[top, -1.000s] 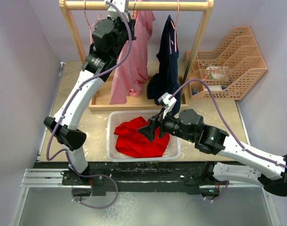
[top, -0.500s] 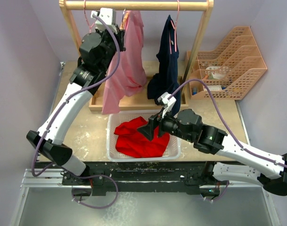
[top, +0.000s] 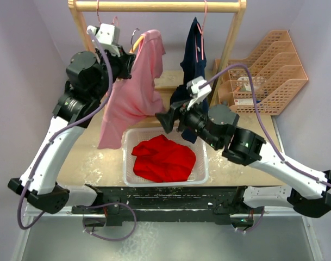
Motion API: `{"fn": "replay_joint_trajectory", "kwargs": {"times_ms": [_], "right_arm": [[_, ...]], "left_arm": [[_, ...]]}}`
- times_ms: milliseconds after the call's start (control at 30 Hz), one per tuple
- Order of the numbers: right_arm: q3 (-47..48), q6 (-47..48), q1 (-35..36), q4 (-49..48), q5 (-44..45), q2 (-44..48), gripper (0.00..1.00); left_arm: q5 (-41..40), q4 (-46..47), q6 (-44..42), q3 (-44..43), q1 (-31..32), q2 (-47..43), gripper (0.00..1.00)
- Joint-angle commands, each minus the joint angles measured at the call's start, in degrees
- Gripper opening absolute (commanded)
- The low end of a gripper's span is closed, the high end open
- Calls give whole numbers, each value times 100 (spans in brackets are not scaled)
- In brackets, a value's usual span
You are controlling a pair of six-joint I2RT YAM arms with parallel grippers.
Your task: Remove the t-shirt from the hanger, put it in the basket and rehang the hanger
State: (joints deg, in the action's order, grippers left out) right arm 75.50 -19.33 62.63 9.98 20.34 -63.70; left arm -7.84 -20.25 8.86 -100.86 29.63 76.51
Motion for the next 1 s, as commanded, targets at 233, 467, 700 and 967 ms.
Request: {"fn": "replay_joint_trajectory", "kwargs": {"times_ms": [233,467,700,967], "right_arm": [[918,1863,20,-1494,-1310,-946,70],[638,2424,26,-1995,-1991,-1152,84],[143,3121,42,-2835,-1830,-1040,85],[361,3673,46,-3116,-1492,-1441,84]], "left_arm": [[525,-622,700,-121,-20,-828,0],[761,-932,845,-194,-18,-669,0],[1051,-946,948,-145,-18,-543,0],[1630,-744,1202,36,-18,-536,0]]}}
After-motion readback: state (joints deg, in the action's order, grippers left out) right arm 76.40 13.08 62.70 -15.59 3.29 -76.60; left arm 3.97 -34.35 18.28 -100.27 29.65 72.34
